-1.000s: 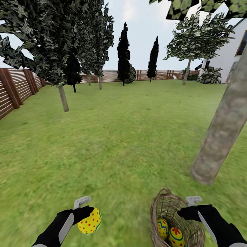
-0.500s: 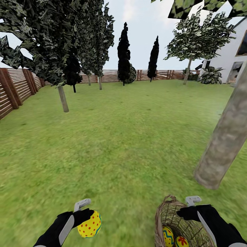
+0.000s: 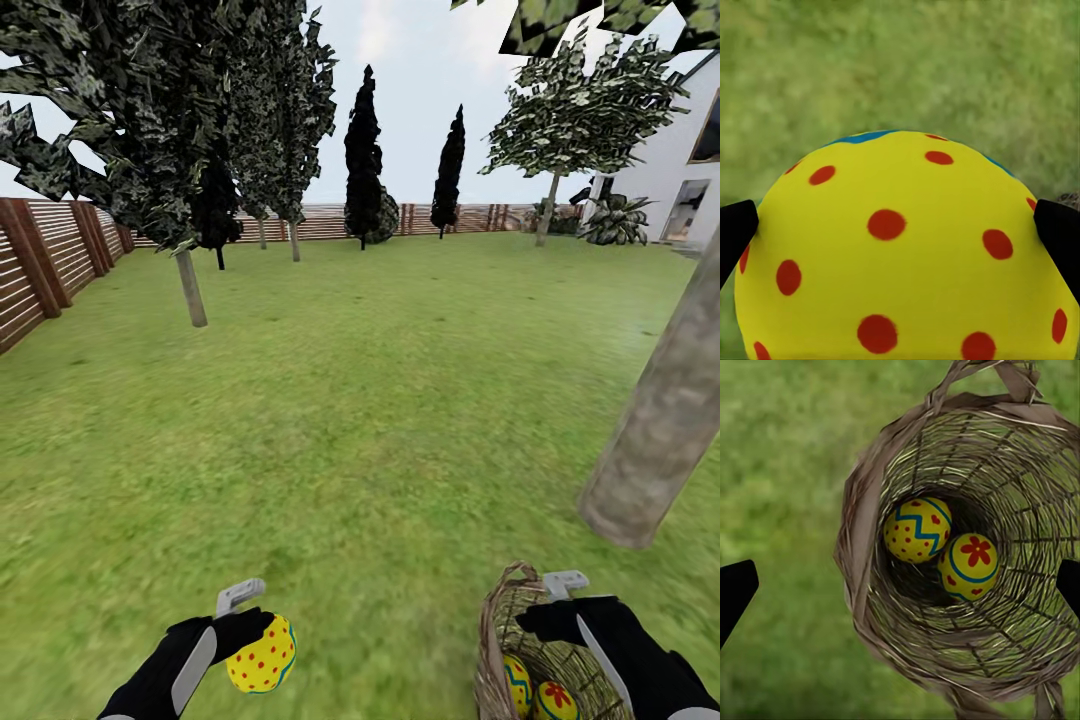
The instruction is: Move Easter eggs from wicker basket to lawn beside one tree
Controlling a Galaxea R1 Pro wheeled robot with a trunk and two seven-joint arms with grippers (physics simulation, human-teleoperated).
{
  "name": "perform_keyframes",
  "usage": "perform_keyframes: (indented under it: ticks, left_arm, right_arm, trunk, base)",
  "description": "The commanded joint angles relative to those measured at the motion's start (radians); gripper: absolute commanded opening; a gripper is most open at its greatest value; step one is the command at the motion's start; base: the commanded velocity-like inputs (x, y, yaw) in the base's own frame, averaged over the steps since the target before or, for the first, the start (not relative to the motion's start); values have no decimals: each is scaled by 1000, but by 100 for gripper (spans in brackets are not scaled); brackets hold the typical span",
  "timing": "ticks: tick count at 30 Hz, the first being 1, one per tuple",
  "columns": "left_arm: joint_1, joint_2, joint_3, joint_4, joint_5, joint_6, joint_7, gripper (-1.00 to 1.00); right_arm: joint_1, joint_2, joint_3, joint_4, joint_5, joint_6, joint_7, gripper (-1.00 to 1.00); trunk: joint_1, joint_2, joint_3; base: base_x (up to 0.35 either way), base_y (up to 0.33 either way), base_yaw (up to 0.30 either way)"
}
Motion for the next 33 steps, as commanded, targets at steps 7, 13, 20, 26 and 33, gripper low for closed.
perform_keyframes:
  ticks: [7, 13, 20, 26, 33]
  left_arm:
    - [0, 1, 6, -1, 3, 7, -8, -100]
    - [0, 3, 7, -1, 5, 8, -9, -100]
    - [0, 3, 7, -1, 6, 8, -8, -100]
    - [0, 0, 4, -1, 4, 7, -7, -100]
    - [0, 0, 9, -1, 7, 5, -1, -100]
  right_arm:
    - [-1, -31, -5, -1, -4, 8, 6, 100]
    - [0, -138, -23, -1, -2, 103, 109, 100]
    - [0, -136, -21, -1, 0, 104, 109, 100]
    - [0, -138, -18, -1, 1, 104, 109, 100]
    - [0, -138, -15, -1, 3, 104, 109, 100]
  trunk:
    - [0, -1, -1]
    - [0, -1, -1]
    - [0, -1, -1]
    - [8, -15, -7]
    - [34, -64, -29]
  base:
    - [165, 0, 0]
    - [6, 0, 0]
    - [0, 0, 0]
    - [0, 0, 0]
    - [0, 0, 0]
